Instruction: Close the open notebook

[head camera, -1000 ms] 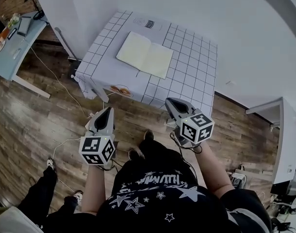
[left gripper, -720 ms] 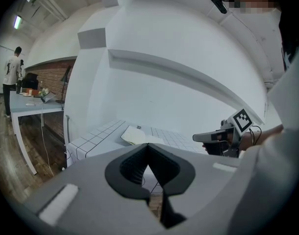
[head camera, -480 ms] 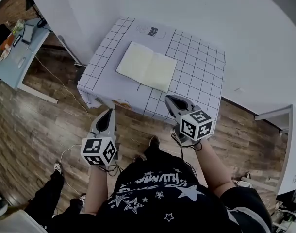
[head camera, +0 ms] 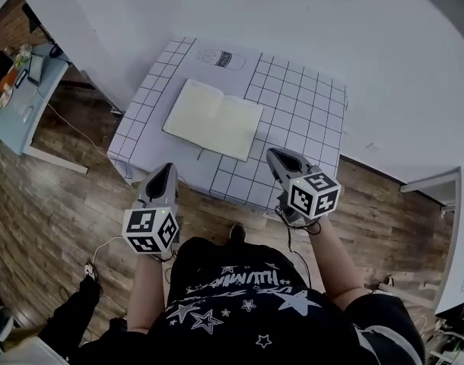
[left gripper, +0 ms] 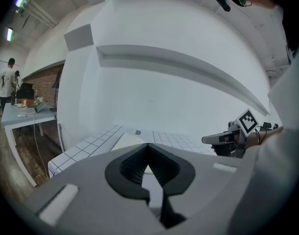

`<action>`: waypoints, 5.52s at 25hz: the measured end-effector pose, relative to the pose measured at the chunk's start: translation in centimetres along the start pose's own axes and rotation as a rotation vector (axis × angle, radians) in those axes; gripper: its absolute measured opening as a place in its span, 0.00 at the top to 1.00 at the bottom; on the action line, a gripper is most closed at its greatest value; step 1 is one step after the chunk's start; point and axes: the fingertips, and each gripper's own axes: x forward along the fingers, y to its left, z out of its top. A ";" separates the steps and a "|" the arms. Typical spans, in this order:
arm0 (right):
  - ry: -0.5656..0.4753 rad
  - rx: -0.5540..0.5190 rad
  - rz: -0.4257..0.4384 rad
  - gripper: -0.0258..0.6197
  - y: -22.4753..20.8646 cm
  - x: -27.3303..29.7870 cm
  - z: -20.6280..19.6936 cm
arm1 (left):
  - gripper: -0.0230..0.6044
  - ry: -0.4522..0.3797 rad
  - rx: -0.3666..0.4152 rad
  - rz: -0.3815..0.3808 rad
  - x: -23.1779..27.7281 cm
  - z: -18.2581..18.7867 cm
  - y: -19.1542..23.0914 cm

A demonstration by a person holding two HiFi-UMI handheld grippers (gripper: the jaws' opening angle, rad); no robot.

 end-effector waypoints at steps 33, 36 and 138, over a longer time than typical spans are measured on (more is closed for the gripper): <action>0.009 0.146 -0.292 0.94 1.5 10.9 0.6 | 0.95 0.214 0.043 -0.267 11.4 -1.7 12.7; 0.009 0.163 -0.326 0.94 1.8 11.5 0.2 | 0.95 0.250 0.051 -0.304 12.2 -2.7 13.2; -0.081 0.236 -0.436 0.94 -0.7 -2.3 -3.6 | 0.95 0.366 0.108 -0.559 8.8 -5.6 -6.8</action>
